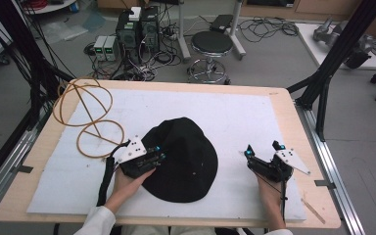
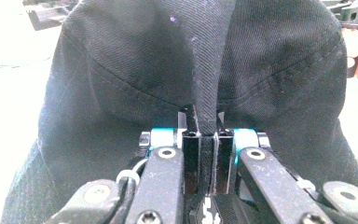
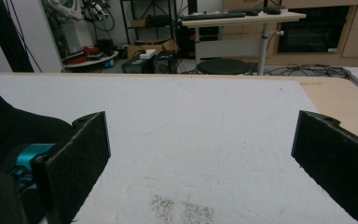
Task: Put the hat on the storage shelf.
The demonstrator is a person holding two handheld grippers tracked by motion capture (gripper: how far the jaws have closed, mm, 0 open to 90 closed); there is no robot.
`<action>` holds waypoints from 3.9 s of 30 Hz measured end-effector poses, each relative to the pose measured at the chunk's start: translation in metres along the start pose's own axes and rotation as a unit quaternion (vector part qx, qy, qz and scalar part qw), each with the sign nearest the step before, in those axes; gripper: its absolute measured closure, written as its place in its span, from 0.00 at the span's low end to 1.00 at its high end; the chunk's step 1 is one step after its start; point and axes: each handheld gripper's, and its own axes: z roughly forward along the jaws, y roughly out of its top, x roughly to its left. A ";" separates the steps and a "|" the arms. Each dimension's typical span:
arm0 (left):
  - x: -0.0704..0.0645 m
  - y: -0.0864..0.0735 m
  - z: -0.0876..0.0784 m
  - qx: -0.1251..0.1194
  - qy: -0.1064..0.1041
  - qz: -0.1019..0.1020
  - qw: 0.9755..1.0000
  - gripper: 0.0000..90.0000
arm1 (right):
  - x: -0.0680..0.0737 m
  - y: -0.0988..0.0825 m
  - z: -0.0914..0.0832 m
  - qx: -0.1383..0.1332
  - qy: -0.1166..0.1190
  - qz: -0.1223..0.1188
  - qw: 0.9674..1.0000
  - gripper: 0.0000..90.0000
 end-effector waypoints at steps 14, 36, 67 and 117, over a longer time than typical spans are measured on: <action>-0.001 0.015 -0.013 -0.050 0.019 0.014 0.998 0.96 | -0.003 0.001 0.000 -0.005 -0.002 0.001 1.000 0.04; -0.008 0.085 -0.055 -0.212 0.091 0.103 0.968 0.96 | -0.002 0.001 -0.001 -0.006 -0.003 0.007 1.000 0.04; 0.013 0.129 -0.097 -0.226 0.223 0.147 0.937 0.96 | -0.002 0.001 -0.001 -0.011 -0.003 0.008 1.000 0.04; 0.099 0.099 -0.153 -0.141 0.387 -0.025 0.911 0.95 | -0.002 0.001 -0.001 -0.011 -0.005 0.004 1.000 0.04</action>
